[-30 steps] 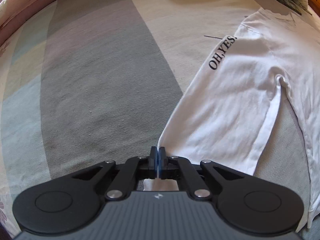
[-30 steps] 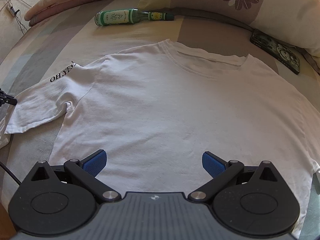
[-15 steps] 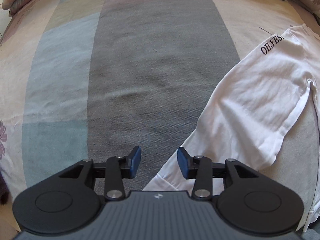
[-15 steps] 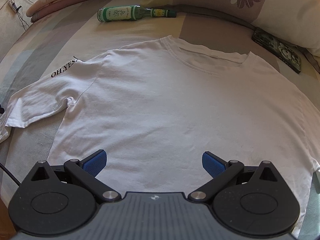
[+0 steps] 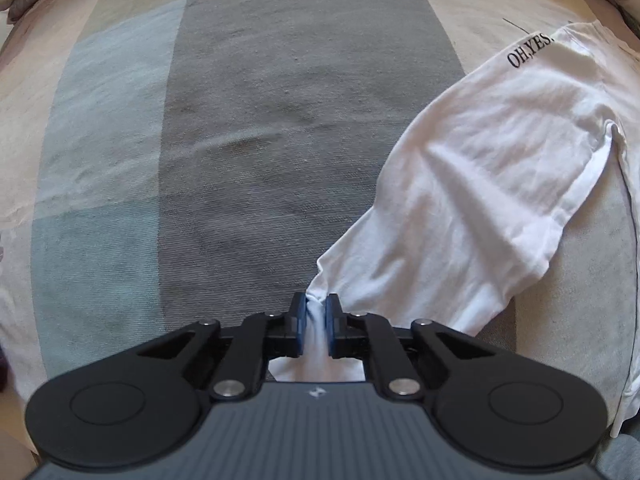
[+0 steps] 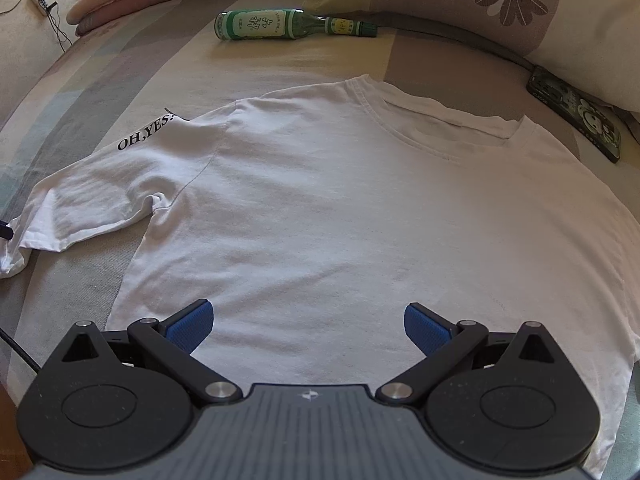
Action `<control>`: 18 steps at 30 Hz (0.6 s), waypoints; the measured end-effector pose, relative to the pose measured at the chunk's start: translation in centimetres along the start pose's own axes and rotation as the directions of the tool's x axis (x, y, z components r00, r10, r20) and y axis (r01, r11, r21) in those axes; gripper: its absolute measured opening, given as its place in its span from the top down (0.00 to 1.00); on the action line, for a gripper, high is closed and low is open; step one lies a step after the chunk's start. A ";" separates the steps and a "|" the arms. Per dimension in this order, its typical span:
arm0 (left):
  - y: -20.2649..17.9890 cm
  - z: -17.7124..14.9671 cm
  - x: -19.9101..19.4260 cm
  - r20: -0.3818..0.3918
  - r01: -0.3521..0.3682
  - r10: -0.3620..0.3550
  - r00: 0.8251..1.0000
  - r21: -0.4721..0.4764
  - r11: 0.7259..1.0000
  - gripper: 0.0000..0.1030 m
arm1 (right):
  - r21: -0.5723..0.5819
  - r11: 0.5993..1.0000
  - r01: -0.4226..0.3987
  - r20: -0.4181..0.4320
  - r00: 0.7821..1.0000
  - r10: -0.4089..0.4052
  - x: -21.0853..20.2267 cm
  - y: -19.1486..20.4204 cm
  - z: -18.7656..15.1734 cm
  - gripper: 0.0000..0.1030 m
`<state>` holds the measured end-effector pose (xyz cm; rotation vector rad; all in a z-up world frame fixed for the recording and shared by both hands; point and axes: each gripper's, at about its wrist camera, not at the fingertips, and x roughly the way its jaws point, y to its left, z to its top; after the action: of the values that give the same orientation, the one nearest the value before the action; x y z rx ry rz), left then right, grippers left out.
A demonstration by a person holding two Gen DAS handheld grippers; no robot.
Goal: Fold clothes
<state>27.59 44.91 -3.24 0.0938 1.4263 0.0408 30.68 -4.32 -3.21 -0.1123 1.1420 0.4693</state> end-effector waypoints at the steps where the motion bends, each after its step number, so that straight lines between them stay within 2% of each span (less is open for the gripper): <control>1: 0.6 0.0 -0.3 0.003 -0.021 0.021 1.000 -0.013 1.000 0.92 | -0.007 1.000 -0.004 0.004 1.000 0.004 -0.1 0.2 0.1 0.00; 4: 2.2 0.2 -1.2 0.019 -0.042 0.043 0.999 -0.048 0.998 0.90 | -0.015 1.000 -0.004 0.001 1.000 0.004 0.0 0.3 0.1 0.00; 7: 2.7 0.7 -1.7 0.024 -0.098 0.099 0.995 -0.036 0.995 0.80 | 0.007 1.000 -0.002 -0.002 1.000 0.002 0.1 0.2 0.0 0.00; 11: 2.9 1.9 -1.8 0.040 -0.166 0.170 0.985 -0.078 0.983 0.85 | 0.038 0.999 -0.009 0.002 1.000 0.009 0.0 0.1 -0.1 0.00; 15: -1.1 4.2 -2.7 0.142 -0.026 0.031 0.989 -0.037 0.999 0.77 | 0.037 0.999 -0.008 -0.003 1.000 0.008 0.3 0.4 -0.2 0.00; 18: -6.0 7.0 -2.8 0.205 0.103 -0.110 0.972 0.043 0.994 0.72 | 0.042 0.999 -0.008 -0.016 1.000 0.009 0.8 0.8 -0.5 0.00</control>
<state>33.90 38.41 -0.06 0.0461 1.2211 -0.0785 30.23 -3.53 -4.03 -0.0744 1.1676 0.4525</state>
